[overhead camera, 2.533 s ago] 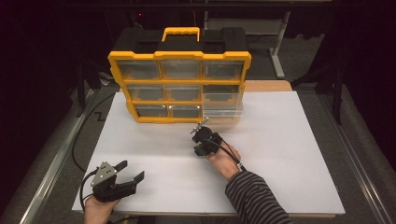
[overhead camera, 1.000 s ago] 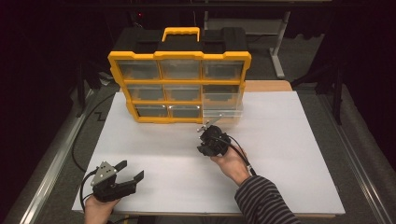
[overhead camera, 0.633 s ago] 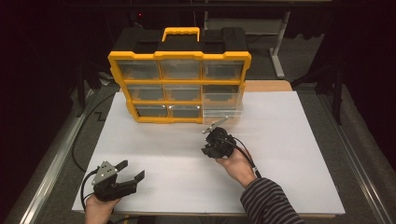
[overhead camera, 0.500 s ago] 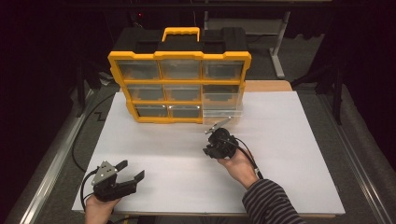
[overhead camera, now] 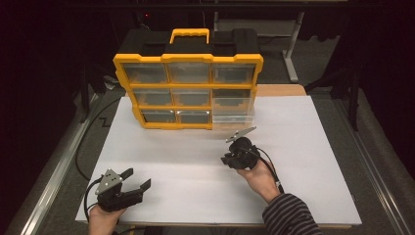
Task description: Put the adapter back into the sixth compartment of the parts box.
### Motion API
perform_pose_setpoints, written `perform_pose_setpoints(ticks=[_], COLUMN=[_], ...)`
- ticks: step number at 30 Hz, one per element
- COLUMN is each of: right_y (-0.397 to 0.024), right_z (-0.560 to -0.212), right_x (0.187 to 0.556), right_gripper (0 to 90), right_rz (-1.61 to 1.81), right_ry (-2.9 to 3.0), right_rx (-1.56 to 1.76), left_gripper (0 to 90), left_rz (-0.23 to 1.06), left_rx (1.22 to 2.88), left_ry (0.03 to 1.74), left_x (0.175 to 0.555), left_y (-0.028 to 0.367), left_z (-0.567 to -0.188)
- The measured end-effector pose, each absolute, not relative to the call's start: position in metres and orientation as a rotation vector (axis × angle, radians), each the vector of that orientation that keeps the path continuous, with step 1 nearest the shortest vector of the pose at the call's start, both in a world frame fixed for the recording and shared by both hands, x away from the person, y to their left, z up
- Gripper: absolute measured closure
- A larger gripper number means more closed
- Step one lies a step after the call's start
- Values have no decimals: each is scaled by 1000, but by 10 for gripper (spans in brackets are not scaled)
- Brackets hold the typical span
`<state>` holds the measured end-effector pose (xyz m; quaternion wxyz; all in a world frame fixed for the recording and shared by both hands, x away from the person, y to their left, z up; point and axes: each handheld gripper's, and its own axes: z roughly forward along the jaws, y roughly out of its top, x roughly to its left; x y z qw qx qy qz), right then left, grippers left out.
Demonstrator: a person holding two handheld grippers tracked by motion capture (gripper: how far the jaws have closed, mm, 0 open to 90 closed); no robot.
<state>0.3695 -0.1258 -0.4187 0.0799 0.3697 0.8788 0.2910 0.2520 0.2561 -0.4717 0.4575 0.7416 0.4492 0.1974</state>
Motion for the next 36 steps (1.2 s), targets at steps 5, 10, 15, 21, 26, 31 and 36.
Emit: perform_pose_setpoints(ticks=[5, 10, 15, 21, 26, 31, 36], right_y=[-135, -146, -156, -168, -176, -182, -186], right_z=[-419, -420, -420, -421, -419, -416, -410], right_x=[367, 363, 358, 352, 346, 342, 340], right_gripper=[768, 768, 768, 768, 768, 768, 769], right_rz=[884, 900, 936, 997, 1055, 1104, 1153], right_ry=[2622, 2602, 2574, 2543, 2498, 2465, 2436], right_rx=[1097, 1123, 1136, 1139, 1127, 1118, 1125], left_gripper=[217, 217, 216, 216, 214, 213, 212], left_rz=[488, 486, 484, 486, 489, 491, 494], left_rx=[1828, 1827, 1830, 1824, 1824, 1825, 1820], left_ry=[1108, 1112, 1114, 1120, 1124, 1124, 1126], left_x=[252, 252, 253, 253, 253, 253, 253], left_y=[256, 256, 256, 256, 256, 256, 256], left_z=[-472, -472, -472, -473, -473, -473, -473])
